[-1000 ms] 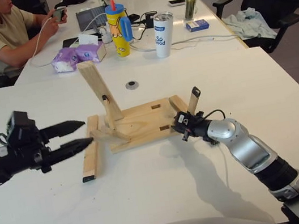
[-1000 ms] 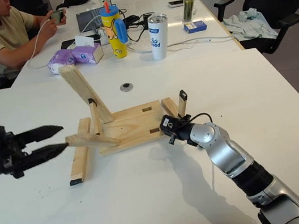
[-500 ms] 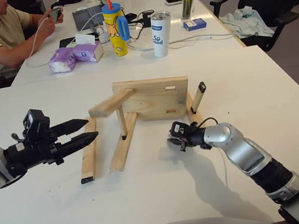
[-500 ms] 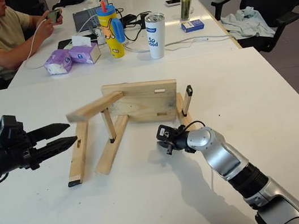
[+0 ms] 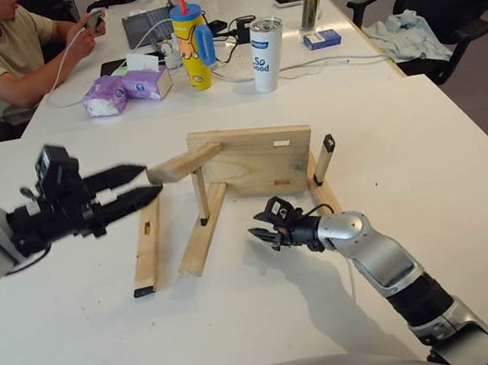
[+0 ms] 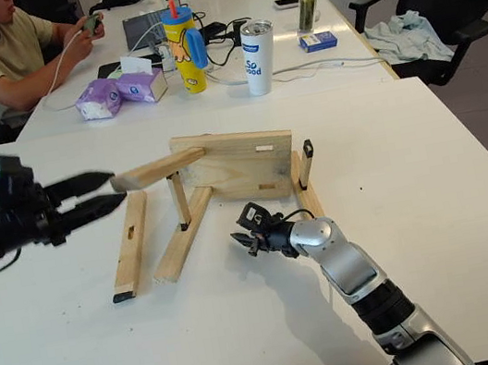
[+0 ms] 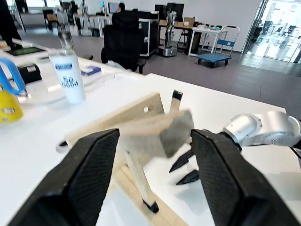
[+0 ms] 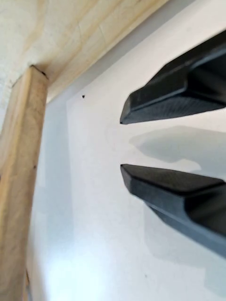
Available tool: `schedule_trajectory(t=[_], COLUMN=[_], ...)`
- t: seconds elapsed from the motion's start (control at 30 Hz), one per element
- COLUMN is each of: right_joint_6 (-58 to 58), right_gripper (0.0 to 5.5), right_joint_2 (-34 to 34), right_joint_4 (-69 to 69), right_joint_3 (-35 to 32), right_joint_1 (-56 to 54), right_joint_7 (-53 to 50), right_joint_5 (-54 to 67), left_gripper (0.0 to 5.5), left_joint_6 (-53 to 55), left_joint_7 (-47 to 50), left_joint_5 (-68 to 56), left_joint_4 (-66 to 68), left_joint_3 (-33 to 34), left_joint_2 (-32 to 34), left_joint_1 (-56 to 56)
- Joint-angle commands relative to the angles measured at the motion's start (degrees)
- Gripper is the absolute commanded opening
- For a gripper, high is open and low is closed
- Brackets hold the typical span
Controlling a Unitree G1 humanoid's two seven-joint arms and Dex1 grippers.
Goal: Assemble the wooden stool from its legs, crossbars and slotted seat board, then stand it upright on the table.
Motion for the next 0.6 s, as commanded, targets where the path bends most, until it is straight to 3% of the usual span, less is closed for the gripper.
schedule_trajectory(t=[0.03, 0.17, 0.27, 0.47, 0.6], right_joint_6=[-0.70, -1.21, -2.05, -3.40, -11.45], right_gripper=[1.58, 1.58, 1.58, 1.58, 1.58], right_joint_2=[0.64, 1.68, 2.53, 1.14, -1.30], right_joint_4=[1.71, 2.96, 4.66, 2.06, -5.13], right_joint_3=[-0.50, -0.91, -0.72, 0.25, -1.81], right_joint_1=[0.30, -0.21, -1.45, 1.00, 2.03], right_joint_7=[-0.92, -1.94, -2.00, -0.26, -0.39], right_joint_5=[0.19, -0.14, -0.23, 0.06, -0.77], left_gripper=[2.83, 2.83, 2.83, 2.83, 2.83], left_joint_6=[-3.86, -13.98, -21.16, -23.10, -23.84], left_joint_7=[2.58, 2.38, 2.90, 0.94, 2.23], left_joint_5=[7.58, 24.48, 33.43, 34.00, 33.64], left_joint_4=[7.96, 28.16, 42.43, 41.52, 39.38], left_joint_3=[-8.13, -21.03, -25.30, -19.62, -11.55], left_joint_2=[-4.08, -9.83, -12.90, -10.02, -4.56], left_joint_1=[-14.68, -27.49, -33.14, -33.28, -27.80])
